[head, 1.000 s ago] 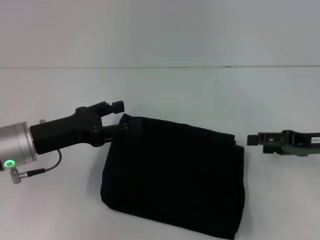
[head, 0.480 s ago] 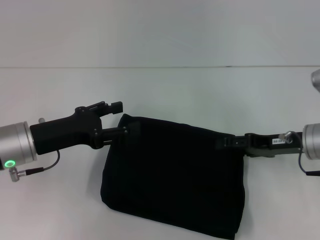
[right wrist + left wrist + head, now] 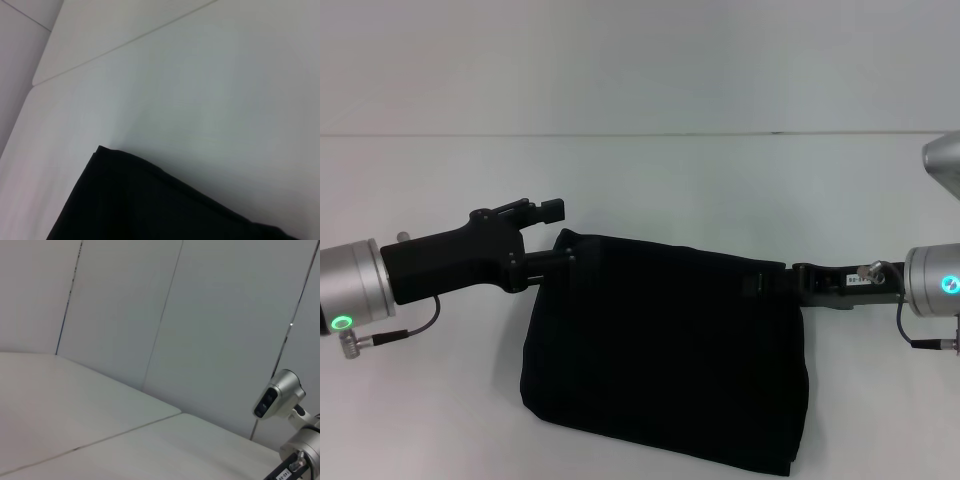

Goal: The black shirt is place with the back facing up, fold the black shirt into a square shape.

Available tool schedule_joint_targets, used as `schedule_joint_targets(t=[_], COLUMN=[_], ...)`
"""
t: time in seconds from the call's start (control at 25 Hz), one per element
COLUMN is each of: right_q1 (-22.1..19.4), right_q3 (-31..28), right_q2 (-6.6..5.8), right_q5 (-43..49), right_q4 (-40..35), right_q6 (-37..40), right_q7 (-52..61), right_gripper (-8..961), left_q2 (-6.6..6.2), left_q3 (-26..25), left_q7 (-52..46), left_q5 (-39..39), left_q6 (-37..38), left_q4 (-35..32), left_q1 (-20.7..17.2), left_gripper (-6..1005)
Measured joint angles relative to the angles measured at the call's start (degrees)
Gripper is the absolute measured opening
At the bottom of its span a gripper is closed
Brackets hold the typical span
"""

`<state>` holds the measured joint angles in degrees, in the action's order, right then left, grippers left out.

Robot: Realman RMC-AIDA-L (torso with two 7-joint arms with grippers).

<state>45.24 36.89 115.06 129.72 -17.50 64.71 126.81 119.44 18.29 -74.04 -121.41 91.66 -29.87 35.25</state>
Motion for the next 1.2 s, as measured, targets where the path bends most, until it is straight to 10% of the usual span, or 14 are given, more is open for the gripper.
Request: schedule_joint_targets(t=[0.68,1.2], right_q1=[3.4,5.2], right_q3=[0.1,2.2], right_q2=[0.48,1.99], right_q5=[-1.6,-1.6], right_q4=[-2.2,-1.6], right_q6=[-6.3,-10.1], right_q7=[-3.0,-3.5], right_gripper=[195,151], left_q2=[0.00,0.00], left_q3=[0.0,0.0], left_q7=[-0.3,-0.1], left_q5=[-0.2,-0.3], left_q6=[-0.5,-0.5], left_q4=[0.3,0.2], left_q1=[-0.3,-0.3], left_gripper=[892,891])
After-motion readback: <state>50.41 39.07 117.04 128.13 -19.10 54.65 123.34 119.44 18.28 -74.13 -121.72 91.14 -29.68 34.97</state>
